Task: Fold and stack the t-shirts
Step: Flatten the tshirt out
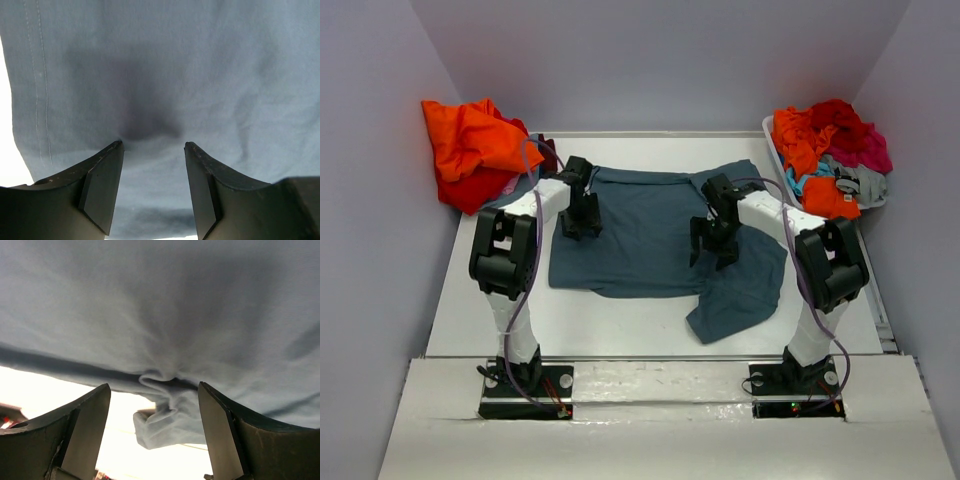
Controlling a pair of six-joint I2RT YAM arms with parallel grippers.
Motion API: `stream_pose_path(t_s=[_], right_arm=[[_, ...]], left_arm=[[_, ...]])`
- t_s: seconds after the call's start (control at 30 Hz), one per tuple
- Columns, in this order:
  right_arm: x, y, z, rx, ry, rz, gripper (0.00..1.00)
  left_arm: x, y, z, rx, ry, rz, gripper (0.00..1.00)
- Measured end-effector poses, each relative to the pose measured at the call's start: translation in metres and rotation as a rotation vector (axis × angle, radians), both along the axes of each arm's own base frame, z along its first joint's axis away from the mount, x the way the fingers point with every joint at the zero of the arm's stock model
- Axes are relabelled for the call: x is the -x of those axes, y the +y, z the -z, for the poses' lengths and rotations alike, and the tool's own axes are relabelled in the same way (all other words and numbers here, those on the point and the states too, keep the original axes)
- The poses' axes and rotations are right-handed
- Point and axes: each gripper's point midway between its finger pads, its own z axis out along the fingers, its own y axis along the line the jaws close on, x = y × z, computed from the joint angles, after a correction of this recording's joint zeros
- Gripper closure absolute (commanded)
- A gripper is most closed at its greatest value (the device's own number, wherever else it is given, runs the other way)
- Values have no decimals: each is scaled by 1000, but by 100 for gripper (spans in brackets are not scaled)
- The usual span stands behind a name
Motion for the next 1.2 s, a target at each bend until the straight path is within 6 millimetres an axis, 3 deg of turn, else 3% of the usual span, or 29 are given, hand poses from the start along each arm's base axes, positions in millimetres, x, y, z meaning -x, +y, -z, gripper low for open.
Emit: stream_pose_path(t_s=[0.27, 0.53, 0.63, 0.77, 1.0, 1.2], right_arm=[[-20, -29, 6, 86, -31, 102, 25], [-82, -68, 10, 137, -88, 259, 27], [-112, -77, 4, 140, -137, 300, 35], [-131, -75, 5, 139, -164, 307, 48], [-123, -77, 24, 158, -118, 298, 62], [-108, -79, 31, 153, -108, 297, 65]], left_arm=[[-1, 2, 16, -23, 34, -1, 37], [-4, 5, 16, -46, 28, -8, 37], [-6, 7, 16, -57, 26, -11, 37], [-7, 8, 17, -72, 26, -14, 37], [-7, 11, 18, -83, 25, -19, 41], [-6, 12, 19, -87, 9, -25, 42]])
